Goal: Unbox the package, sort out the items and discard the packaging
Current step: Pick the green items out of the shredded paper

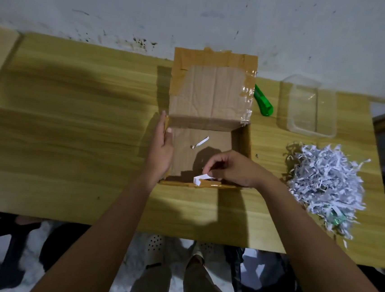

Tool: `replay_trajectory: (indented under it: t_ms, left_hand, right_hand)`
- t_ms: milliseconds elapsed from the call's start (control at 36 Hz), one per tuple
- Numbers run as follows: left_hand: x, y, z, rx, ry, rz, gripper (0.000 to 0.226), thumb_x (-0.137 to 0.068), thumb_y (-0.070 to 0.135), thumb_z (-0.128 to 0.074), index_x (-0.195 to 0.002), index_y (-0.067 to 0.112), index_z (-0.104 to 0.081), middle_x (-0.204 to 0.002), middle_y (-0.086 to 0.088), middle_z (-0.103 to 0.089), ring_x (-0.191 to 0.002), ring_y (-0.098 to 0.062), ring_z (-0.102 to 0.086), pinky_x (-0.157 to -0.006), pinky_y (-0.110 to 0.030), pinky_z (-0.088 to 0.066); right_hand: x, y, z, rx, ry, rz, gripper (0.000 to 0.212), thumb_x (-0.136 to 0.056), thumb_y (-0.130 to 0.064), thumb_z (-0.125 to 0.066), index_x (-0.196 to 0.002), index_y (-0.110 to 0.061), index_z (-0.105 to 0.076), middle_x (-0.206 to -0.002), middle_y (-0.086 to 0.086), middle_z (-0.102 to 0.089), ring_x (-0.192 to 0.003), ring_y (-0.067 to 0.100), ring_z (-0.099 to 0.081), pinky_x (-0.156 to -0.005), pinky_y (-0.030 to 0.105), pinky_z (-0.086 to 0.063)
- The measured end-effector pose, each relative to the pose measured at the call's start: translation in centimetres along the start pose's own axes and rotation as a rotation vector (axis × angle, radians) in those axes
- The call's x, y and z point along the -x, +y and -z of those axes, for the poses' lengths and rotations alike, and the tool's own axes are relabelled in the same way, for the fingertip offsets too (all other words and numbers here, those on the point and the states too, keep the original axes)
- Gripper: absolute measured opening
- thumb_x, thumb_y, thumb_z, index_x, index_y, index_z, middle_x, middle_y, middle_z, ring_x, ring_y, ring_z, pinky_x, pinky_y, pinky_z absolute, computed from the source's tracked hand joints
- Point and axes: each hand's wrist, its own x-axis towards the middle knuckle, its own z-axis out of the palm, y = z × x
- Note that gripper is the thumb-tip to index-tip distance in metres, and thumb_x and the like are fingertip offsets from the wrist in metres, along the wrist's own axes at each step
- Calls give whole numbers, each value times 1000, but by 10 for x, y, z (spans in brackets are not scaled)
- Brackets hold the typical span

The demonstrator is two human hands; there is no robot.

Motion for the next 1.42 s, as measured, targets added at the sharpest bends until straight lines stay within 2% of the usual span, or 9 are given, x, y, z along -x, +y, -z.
replay_trajectory:
  t_ms: [83, 222, 389, 528, 778, 1028, 1222, 1306, 1417]
  left_hand:
    - [-1, -1, 0, -4, -10, 4, 47, -101, 15, -31, -147, 17, -21, -154, 1, -24, -140, -9, -21, -81, 16, -16]
    - [-1, -2, 0, -9, -5, 10, 47, -101, 16, -31, -146, 17, -21, -153, 1, -25, -140, -8, -22, -81, 17, -16]
    - [-1, -2, 0, -23, -9, -2, 47, -101, 16, -30, -147, 18, -20, -154, 1, -24, -140, -9, -22, -90, 5, -17]
    - [-1, -1, -2, -53, 27, -6, 46, -101, 14, -30, -146, 16, -22, -153, 0, -27, -140, -12, -24, -82, 15, -15]
    - [-3, -3, -2, -89, 72, -17, 44, -101, 16, -31, -144, 18, -29, -148, 0, -35, -136, -12, -31, -91, -1, -21]
    - [-5, -7, -1, -22, 42, -13, 44, -100, 17, -33, -144, 21, -29, -148, 3, -35, -126, 2, -29, -93, -3, -22]
    - [-10, -8, 1, -18, 20, -20, 44, -100, 16, -33, -144, 18, -29, -149, 0, -34, -133, -3, -28, -91, 3, -21]
    - [-12, -6, 4, -16, 37, -23, 44, -100, 15, -33, -144, 17, -30, -149, 0, -34, -136, -10, -29, -93, 0, -20]
    - [-15, -3, 6, -22, 70, -24, 43, -100, 13, -33, -143, 15, -32, -148, -1, -35, -136, -11, -31, -82, 14, -19]
  right_hand:
    - [-7, -1, -6, 49, 200, 42, 12, -83, -1, -63, -86, -9, -71, -79, -1, -69, -66, -3, -59, -68, 11, -45]
    - [-9, -3, -9, 159, 396, 100, 26, -82, 7, -56, -100, -6, -70, -105, 13, -68, -98, 22, -63, -84, 14, -44]
    - [2, -8, 0, 255, 424, 43, 28, -86, 5, -49, -105, -4, -67, -109, 15, -66, -101, 28, -61, -75, 14, -39]
    - [5, -12, -1, 411, 317, -201, 31, -87, 0, -40, -109, -2, -63, -113, 20, -62, -102, 32, -57, -74, 30, -43]
    - [-1, -29, -5, 552, 52, -454, 34, -98, -12, -31, -124, 0, -49, -130, 19, -52, -115, 32, -51, -81, 30, -39]
    - [-9, -5, -15, -17, 193, -364, 32, -86, 5, -38, -75, -9, -64, -89, 15, -65, -84, 28, -62, -75, 35, -50]
    - [-18, -5, -25, -413, 255, -164, 27, -90, 11, -41, -84, -9, -58, -84, 12, -61, -74, 24, -58, -65, 30, -51]
    - [-14, -4, -16, -118, 366, -164, 24, -87, 6, -47, -80, -12, -60, -87, 14, -63, -78, 26, -62, -69, 36, -55]
    - [-10, -8, -9, 327, 230, -222, 21, -85, -2, -49, -93, -9, -67, -99, 11, -66, -92, 22, -59, -66, 22, -45]
